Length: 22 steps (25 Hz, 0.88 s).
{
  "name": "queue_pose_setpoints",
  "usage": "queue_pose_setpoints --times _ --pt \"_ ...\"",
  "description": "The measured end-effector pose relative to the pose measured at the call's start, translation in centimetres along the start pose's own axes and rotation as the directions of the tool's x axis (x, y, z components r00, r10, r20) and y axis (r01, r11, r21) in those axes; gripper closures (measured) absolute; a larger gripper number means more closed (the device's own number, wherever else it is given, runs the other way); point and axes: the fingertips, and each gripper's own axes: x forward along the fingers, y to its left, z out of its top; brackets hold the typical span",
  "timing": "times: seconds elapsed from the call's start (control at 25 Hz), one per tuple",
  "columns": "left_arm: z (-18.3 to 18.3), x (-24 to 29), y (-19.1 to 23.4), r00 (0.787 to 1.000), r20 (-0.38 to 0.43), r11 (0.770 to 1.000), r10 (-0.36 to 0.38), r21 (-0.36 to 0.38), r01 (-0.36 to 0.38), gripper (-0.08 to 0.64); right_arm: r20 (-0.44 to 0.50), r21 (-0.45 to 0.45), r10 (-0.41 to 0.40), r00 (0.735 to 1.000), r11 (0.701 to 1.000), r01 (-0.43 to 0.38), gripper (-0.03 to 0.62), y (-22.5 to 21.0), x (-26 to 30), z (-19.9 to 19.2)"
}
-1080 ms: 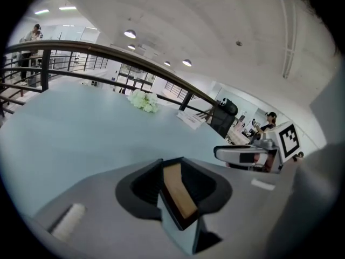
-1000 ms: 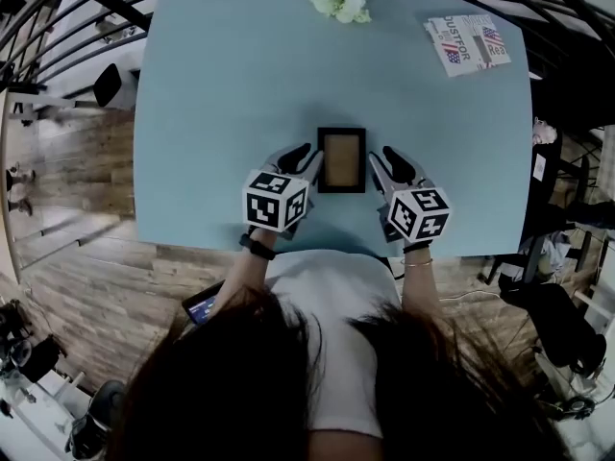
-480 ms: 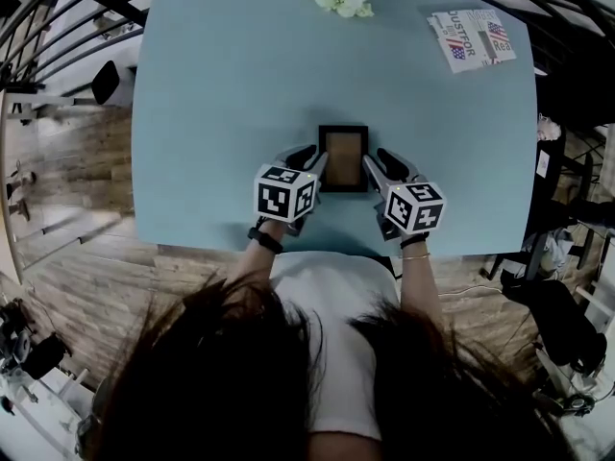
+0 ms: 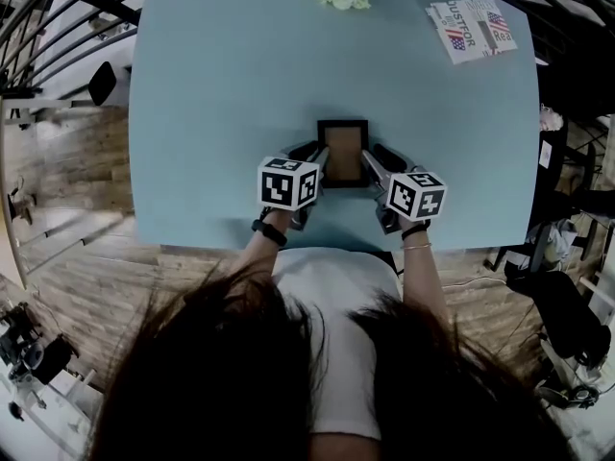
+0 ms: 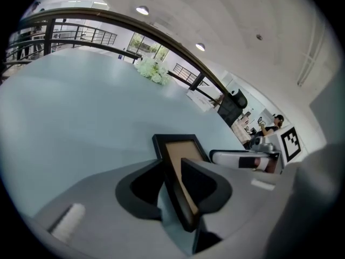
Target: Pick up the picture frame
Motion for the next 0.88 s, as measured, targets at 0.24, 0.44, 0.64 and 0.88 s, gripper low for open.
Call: queue_pose_setpoints --times 0.24,0.44,0.64,0.88 --pt "-0.8 0.6 0.2 0.999 -0.036 1.0 0.001 -0.012 -0.002 0.441 -0.036 0.04 0.032 0.999 0.999 -0.031 0.468 -0.2 0.4 -0.2" --pt "-0.9 0.8 0.4 0.998 -0.048 0.999 0.043 0.011 -0.043 0.439 -0.124 0.069 0.073 0.99 0.996 -0.065 0.468 -0.5 0.9 -0.7" --pt "-0.8 0.9 0.6 0.997 -0.049 0.998 0.057 -0.002 -0.058 0.439 -0.183 0.107 0.1 0.978 0.991 -0.081 0.469 -0.9 1.1 -1.0" --pt "-0.7 0.8 1.0 0.998 -0.042 0.998 0.051 -0.03 -0.052 0.427 -0.184 0.155 0.141 0.973 0.981 -0.113 0.469 -0.9 1.2 -0.9"
